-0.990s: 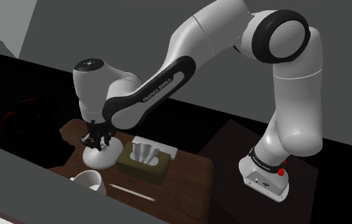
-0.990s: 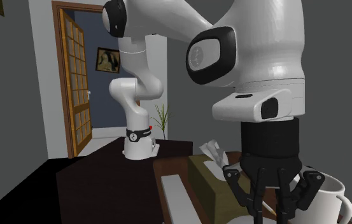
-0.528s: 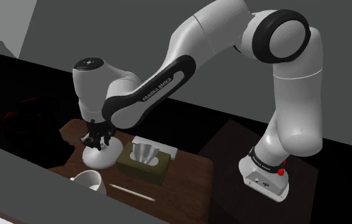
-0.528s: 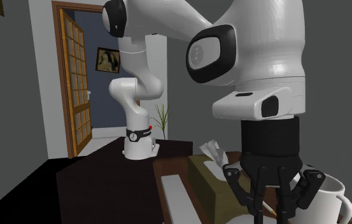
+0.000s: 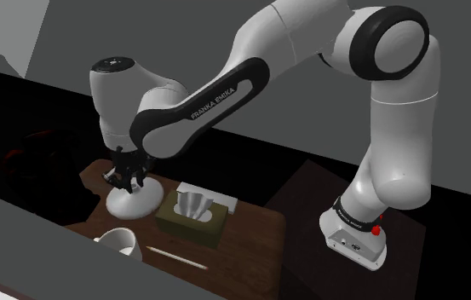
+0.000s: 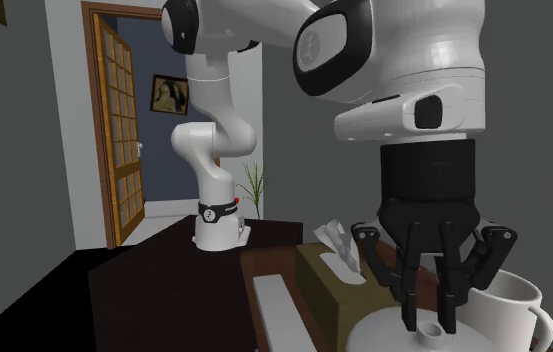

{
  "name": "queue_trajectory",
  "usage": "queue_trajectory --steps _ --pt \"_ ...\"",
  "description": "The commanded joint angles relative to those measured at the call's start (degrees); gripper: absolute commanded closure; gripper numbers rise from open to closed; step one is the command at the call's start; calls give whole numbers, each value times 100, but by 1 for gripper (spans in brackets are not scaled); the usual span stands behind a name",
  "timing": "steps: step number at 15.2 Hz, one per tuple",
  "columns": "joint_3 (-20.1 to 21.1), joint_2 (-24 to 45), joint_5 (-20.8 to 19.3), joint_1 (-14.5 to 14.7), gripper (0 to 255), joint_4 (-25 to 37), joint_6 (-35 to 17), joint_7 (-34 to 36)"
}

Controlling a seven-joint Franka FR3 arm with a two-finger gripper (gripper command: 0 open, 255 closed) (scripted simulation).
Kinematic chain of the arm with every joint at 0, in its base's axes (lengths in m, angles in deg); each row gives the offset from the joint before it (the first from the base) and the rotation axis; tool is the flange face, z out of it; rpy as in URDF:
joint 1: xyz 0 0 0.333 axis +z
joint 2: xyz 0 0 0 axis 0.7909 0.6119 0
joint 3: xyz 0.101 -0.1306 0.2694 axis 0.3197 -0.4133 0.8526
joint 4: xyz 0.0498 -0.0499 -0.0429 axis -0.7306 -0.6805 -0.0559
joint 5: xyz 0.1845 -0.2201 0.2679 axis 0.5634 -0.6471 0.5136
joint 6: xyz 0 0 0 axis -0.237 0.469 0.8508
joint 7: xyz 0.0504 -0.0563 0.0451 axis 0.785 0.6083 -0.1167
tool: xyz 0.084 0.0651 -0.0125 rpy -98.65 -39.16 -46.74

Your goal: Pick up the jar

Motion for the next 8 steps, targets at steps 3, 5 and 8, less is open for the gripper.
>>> queue_trajectory --steps 3,5,8 --pt "57 -155 100 -34 255 108 249 -61" --pt "81 -223 145 -49 255 171 373 -90" --pt "94 -261 170 -56 255 210 445 -106"
